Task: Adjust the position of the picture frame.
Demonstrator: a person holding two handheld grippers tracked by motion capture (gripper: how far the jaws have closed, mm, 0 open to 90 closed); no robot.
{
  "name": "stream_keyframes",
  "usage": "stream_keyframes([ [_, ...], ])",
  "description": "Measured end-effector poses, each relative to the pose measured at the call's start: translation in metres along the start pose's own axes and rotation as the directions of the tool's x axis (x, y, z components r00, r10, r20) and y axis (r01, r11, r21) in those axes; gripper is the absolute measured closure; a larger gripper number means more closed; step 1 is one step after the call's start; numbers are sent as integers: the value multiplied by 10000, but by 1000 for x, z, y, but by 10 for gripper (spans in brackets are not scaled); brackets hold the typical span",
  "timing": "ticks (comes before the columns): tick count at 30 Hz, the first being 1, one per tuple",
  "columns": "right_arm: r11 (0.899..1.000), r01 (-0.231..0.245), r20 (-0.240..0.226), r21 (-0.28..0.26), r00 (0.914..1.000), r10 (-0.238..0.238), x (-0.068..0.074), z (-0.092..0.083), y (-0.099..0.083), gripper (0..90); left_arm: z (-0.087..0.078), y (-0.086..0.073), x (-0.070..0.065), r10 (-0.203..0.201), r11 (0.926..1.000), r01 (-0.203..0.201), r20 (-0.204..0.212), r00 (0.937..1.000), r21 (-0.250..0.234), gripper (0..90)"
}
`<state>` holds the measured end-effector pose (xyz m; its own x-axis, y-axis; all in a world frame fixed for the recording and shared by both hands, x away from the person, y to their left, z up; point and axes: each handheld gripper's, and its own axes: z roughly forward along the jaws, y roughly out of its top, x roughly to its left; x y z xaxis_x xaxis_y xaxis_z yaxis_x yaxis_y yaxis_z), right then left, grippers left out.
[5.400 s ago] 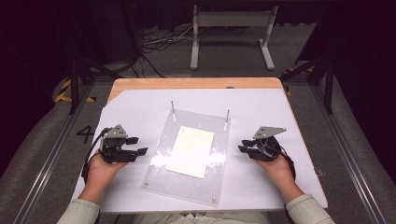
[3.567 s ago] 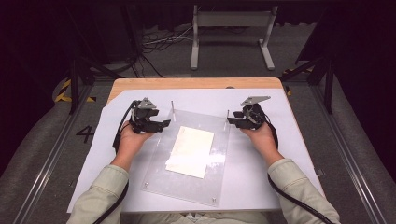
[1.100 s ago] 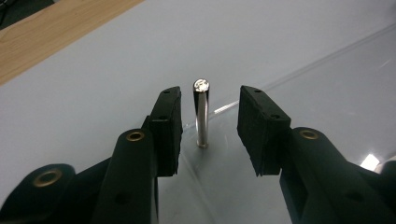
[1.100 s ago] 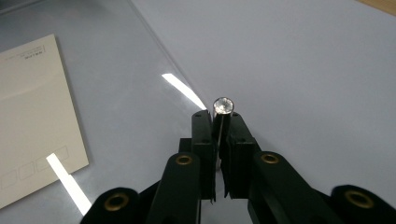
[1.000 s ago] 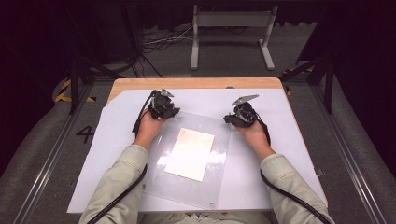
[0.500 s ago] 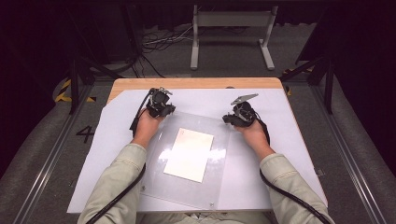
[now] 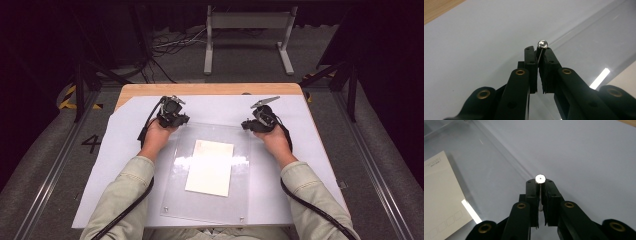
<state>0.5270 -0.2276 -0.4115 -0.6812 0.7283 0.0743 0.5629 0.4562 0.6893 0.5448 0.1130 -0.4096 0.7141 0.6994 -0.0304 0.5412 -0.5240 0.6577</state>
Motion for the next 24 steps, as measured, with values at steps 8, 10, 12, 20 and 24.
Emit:
stream_keyframes([
  [8,9999,-19,206,170,9998,15,-12,-6,1,842,1,2,-12,308,9994,-311,270,9992,127,853],
  [10,9997,-2,213,230,9998,-3,-12,-6,1,842,0,1,-13,325,9994,-329,279,9991,138,853],
  [12,9997,-1,148,243,9999,-3,-12,-5,0,842,0,-1,-13,332,9993,-337,277,9991,173,853],
  [20,9994,68,45,329,10000,-70,-11,0,1,842,-1,-7,-13,212,9996,-218,305,9993,204,853],
  [24,9993,67,-9,363,10000,-67,-11,3,2,841,-1,-9,-12,216,9995,-224,326,9992,226,852],
])
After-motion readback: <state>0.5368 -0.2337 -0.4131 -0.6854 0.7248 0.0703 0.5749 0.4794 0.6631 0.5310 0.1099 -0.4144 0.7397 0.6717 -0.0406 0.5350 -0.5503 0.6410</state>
